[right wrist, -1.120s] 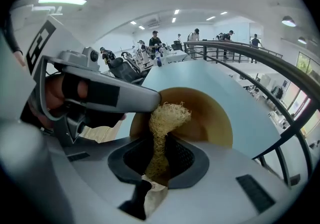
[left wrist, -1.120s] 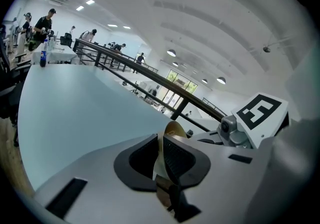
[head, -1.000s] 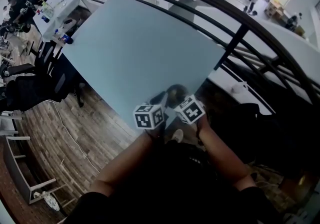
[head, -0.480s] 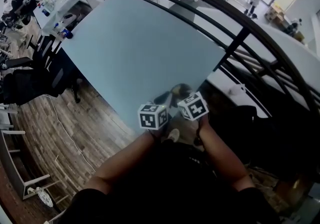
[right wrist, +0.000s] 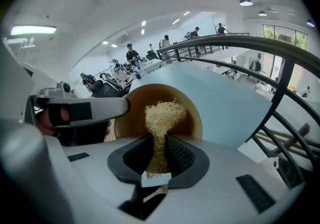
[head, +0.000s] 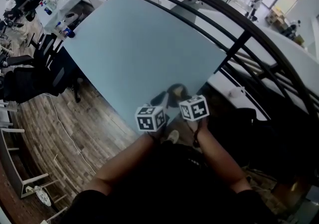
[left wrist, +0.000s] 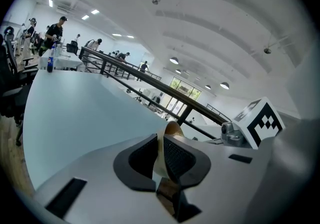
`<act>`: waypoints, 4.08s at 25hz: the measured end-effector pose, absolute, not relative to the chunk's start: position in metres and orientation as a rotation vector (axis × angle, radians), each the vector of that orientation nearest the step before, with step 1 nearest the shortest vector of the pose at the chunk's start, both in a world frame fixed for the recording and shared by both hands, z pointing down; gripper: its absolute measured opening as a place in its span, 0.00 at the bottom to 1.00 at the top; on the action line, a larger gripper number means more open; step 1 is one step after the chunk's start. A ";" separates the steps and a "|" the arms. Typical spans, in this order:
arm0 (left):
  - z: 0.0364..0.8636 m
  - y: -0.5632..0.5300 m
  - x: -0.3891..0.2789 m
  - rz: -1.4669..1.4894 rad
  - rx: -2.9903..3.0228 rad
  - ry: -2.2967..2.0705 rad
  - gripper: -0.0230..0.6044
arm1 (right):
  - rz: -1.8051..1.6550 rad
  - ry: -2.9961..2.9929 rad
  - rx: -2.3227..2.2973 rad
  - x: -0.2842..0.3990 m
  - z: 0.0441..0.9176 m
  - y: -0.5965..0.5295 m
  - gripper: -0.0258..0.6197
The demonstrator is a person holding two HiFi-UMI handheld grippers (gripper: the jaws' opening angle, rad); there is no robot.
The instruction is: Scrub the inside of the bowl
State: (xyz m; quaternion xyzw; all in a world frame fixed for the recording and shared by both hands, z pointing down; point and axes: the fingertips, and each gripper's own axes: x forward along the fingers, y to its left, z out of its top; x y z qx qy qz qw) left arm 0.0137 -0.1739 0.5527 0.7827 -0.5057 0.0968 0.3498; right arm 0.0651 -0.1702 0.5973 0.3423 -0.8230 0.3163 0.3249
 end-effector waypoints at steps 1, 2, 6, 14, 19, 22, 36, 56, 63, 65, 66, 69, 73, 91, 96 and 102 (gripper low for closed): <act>0.552 -0.175 0.013 0.252 2.031 -1.310 0.09 | 0.831 -2.167 0.877 0.061 0.596 -0.168 0.15; 0.551 -0.175 0.014 0.256 2.038 -1.305 0.08 | 0.826 -2.173 0.855 0.057 0.595 -0.166 0.15; 0.548 -0.173 0.019 0.263 2.060 -1.254 0.09 | 0.727 -2.159 0.786 0.049 0.596 -0.162 0.15; 0.562 -0.160 0.017 0.395 2.048 -1.166 0.08 | 0.294 -2.046 0.541 0.056 0.610 -0.144 0.15; 0.571 -0.154 0.017 0.453 2.019 -1.146 0.08 | 0.042 -1.961 0.436 0.055 0.609 -0.142 0.15; 0.577 -0.152 0.014 0.478 1.996 -1.133 0.07 | -0.146 -1.938 0.340 0.048 0.607 -0.139 0.15; 0.584 -0.142 -0.001 0.446 1.932 -1.157 0.06 | -0.171 -1.871 0.325 0.041 0.622 -0.141 0.15; 0.599 -0.156 -0.041 0.405 1.928 -1.162 0.07 | 1.045 -2.179 0.467 -0.010 0.618 -0.133 0.15; 0.619 -0.171 -0.069 0.402 1.860 -1.133 0.06 | 1.037 -2.201 0.605 -0.014 0.613 -0.162 0.15; 0.623 -0.177 -0.073 0.404 1.860 -1.119 0.06 | 1.045 -2.204 0.633 -0.016 0.614 -0.170 0.15; 0.623 -0.181 -0.074 0.403 1.865 -1.112 0.06 | 1.049 -2.206 0.646 -0.018 0.615 -0.174 0.15; 0.628 -0.191 -0.078 0.401 1.868 -1.088 0.06 | 1.060 -2.213 0.676 -0.023 0.618 -0.183 0.15; 0.638 -0.199 -0.087 0.420 1.860 -1.063 0.06 | 1.116 -2.246 0.653 -0.037 0.622 -0.188 0.15; 0.699 -0.214 -0.102 0.520 1.791 -0.965 0.05 | 1.140 -2.200 0.677 -0.052 0.665 -0.202 0.15; 0.718 -0.218 -0.105 0.538 1.778 -0.966 0.05 | 1.152 -2.179 0.704 -0.052 0.680 -0.205 0.15; 0.734 -0.219 -0.111 0.552 1.759 -0.957 0.05 | 1.147 -2.155 0.740 -0.051 0.688 -0.202 0.15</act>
